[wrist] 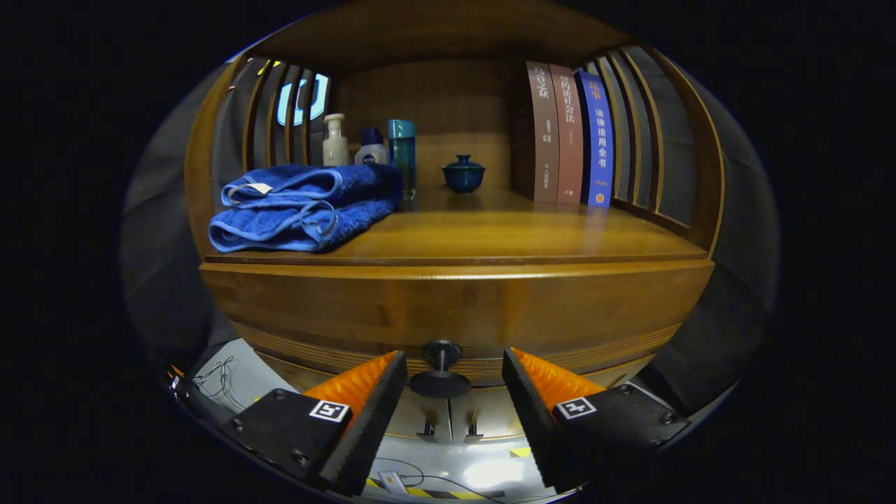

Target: Pull open the drawer, take out the items inside it, and place them on the countertop above the cabinet.

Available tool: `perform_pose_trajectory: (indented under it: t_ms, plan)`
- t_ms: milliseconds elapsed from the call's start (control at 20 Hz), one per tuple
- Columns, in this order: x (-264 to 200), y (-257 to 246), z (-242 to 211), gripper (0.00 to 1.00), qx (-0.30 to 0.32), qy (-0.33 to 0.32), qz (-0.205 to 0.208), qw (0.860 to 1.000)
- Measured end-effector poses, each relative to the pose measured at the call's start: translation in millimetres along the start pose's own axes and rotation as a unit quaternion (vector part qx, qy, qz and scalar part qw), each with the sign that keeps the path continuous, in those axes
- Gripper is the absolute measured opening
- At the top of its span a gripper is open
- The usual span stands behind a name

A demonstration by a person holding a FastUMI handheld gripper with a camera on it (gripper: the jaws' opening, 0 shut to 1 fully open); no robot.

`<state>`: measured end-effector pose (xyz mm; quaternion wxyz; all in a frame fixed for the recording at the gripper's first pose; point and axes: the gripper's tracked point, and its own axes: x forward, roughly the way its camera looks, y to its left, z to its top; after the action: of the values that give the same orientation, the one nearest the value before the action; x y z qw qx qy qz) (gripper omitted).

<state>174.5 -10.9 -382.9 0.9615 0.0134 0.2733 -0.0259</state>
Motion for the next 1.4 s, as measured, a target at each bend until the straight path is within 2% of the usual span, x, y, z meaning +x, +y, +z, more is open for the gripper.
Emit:
perform_pose_trajectory:
  t_ms: [100,300,350,400,450,750,1400]
  plan:
    - [3,2,-5,0.85,-0.002,0.01,0.001,1.0]
    - [4,8,-4,0.47,-0.019,0.005,-0.001,1.0]
    - [3,8,-6,0.42,-0.018,0.007,-0.002,1.0]
    - [3,8,-5,0.41,-0.018,0.01,-0.002,1.0]
    - [4,8,-5,0.33,-0.02,0.01,-0.001,1.0]
    - [-7,7,-10,0.34,-0.02,0.022,0.003,1.0]
    - [-88,6,-47,0.33,-0.029,0.045,0.0,0.999]
